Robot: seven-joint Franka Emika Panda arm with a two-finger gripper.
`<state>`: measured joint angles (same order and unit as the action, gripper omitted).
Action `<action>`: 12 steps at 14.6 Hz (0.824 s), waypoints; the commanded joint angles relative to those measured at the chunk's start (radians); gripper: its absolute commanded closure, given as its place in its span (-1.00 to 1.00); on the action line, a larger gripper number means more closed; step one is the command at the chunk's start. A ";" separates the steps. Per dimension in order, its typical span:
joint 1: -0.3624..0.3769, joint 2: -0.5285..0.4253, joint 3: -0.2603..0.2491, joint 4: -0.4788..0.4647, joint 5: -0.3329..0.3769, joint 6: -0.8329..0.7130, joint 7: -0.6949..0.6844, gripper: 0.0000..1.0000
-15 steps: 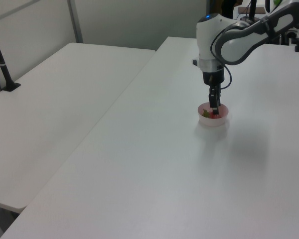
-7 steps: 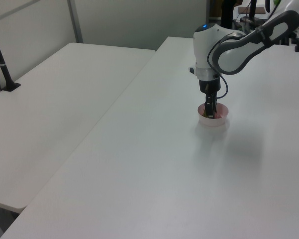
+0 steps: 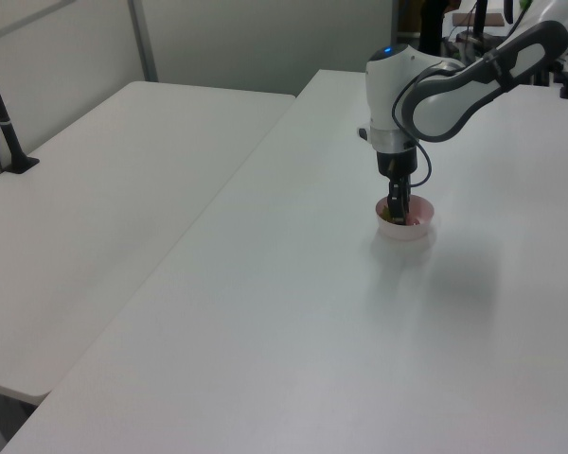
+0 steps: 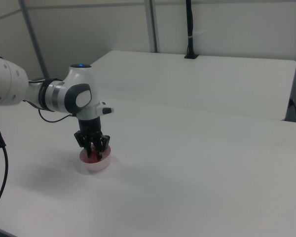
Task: Pick up strawberry from bowl
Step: 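Close the gripper on the strawberry and lift it out of the bowl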
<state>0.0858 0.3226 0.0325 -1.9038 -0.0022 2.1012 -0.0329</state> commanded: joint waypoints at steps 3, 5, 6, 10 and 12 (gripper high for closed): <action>-0.024 -0.092 0.003 0.040 0.014 -0.096 -0.021 0.18; -0.058 -0.109 0.001 0.072 0.014 -0.145 -0.063 0.18; -0.073 -0.112 -0.008 0.081 0.014 -0.150 -0.086 0.18; -0.187 -0.094 -0.010 0.086 -0.004 -0.138 -0.230 0.18; -0.230 -0.070 -0.010 0.088 -0.024 -0.089 -0.274 0.17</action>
<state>-0.0892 0.2251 0.0216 -1.8162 -0.0048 1.9697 -0.2266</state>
